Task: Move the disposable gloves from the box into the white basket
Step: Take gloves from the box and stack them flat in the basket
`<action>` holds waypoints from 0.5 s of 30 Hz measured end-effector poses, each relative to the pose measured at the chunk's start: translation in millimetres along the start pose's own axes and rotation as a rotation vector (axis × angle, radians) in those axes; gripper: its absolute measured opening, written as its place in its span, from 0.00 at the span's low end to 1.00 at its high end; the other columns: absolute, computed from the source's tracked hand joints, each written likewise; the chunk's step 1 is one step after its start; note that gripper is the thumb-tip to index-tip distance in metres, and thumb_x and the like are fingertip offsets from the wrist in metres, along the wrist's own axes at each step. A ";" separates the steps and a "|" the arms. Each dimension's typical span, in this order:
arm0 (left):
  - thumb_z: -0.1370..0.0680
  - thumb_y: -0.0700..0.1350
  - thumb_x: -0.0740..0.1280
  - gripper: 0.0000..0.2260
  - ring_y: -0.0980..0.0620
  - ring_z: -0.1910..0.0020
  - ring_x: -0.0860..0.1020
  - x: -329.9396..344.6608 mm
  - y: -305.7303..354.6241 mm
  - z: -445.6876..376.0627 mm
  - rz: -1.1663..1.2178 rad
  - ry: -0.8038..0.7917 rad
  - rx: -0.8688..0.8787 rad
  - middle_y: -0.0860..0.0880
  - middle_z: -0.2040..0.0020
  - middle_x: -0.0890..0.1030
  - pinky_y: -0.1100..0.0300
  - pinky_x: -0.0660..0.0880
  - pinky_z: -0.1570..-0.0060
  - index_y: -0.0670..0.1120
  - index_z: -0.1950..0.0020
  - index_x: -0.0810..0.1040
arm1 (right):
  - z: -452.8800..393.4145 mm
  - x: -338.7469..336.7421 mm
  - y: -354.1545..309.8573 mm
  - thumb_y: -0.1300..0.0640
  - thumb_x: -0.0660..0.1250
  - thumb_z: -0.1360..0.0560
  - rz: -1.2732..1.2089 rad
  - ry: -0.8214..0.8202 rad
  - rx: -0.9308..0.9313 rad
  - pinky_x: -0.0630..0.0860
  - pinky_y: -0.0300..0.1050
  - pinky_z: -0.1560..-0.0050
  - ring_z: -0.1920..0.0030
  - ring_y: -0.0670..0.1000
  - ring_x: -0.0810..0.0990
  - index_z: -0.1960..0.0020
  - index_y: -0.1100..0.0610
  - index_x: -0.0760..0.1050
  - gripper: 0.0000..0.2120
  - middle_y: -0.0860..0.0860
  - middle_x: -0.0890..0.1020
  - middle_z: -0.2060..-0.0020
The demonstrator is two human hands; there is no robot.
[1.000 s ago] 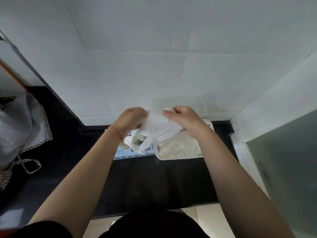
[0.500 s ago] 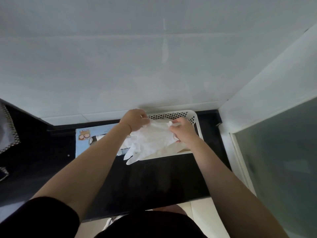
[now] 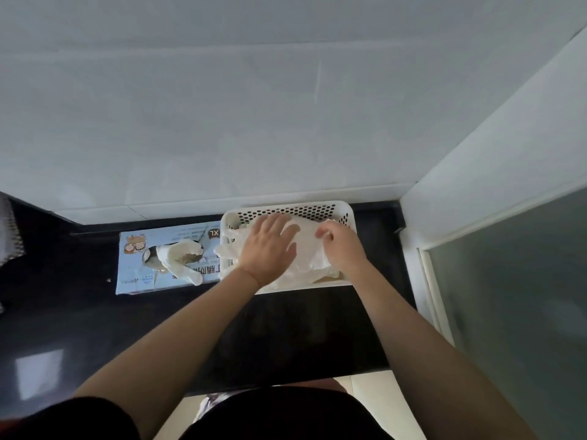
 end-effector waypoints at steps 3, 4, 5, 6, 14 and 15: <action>0.21 0.56 0.54 0.23 0.42 0.24 0.61 11.4 0.4 15.6 -0.038 -0.273 -0.087 0.44 0.25 0.66 0.42 0.53 0.24 0.48 0.29 0.70 | -1.6 4.0 0.4 0.62 0.60 0.20 0.010 -0.043 -0.020 0.69 0.39 0.45 0.40 0.49 0.76 0.37 0.55 0.77 0.14 0.50 0.78 0.39; 0.20 0.58 0.54 0.24 0.44 0.22 0.54 13.0 -1.8 18.6 -0.054 -0.330 -0.109 0.46 0.22 0.60 0.43 0.47 0.23 0.50 0.25 0.65 | -1.8 4.5 0.0 0.63 0.61 0.20 0.038 -0.056 -0.035 0.69 0.39 0.44 0.39 0.50 0.75 0.35 0.56 0.76 0.15 0.51 0.78 0.38; 0.19 0.59 0.53 0.26 0.45 0.21 0.49 14.8 -3.7 20.5 -0.066 -0.360 -0.113 0.47 0.20 0.55 0.44 0.42 0.23 0.51 0.23 0.61 | -2.2 4.9 0.5 0.65 0.61 0.21 0.073 -0.057 -0.040 0.69 0.39 0.44 0.38 0.51 0.75 0.34 0.56 0.75 0.17 0.52 0.77 0.37; 0.19 0.61 0.51 0.27 0.46 0.20 0.46 14.9 -5.8 22.4 -0.087 -0.368 -0.114 0.48 0.19 0.51 0.45 0.39 0.23 0.52 0.22 0.58 | -1.4 4.4 0.1 0.66 0.60 0.21 0.105 -0.052 -0.038 0.69 0.40 0.44 0.37 0.52 0.75 0.33 0.57 0.74 0.18 0.52 0.76 0.35; 0.28 0.71 0.40 0.39 0.46 0.20 0.43 14.7 -14.9 25.6 -0.110 -0.355 -0.161 0.50 0.19 0.48 0.44 0.37 0.25 0.56 0.20 0.51 | 5.7 -3.8 -5.1 0.68 0.61 0.23 0.541 0.013 -0.088 0.73 0.43 0.57 0.57 0.53 0.77 0.43 0.62 0.73 0.09 0.59 0.67 0.30; 0.29 0.72 0.40 0.40 0.46 0.21 0.43 15.4 -15.0 25.2 -0.113 -0.360 -0.161 0.50 0.19 0.47 0.43 0.37 0.25 0.57 0.20 0.50 | 5.9 -2.7 -5.7 0.67 0.61 0.22 0.562 0.017 -0.094 0.73 0.43 0.55 0.54 0.53 0.78 0.41 0.63 0.73 0.10 0.60 0.67 0.30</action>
Point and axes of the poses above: each hand's wrist, its own z-axis away from the middle knuckle, its own x-axis out of the palm, y = z × x, the point moved 3 cm from there along -z, towards the middle knuckle
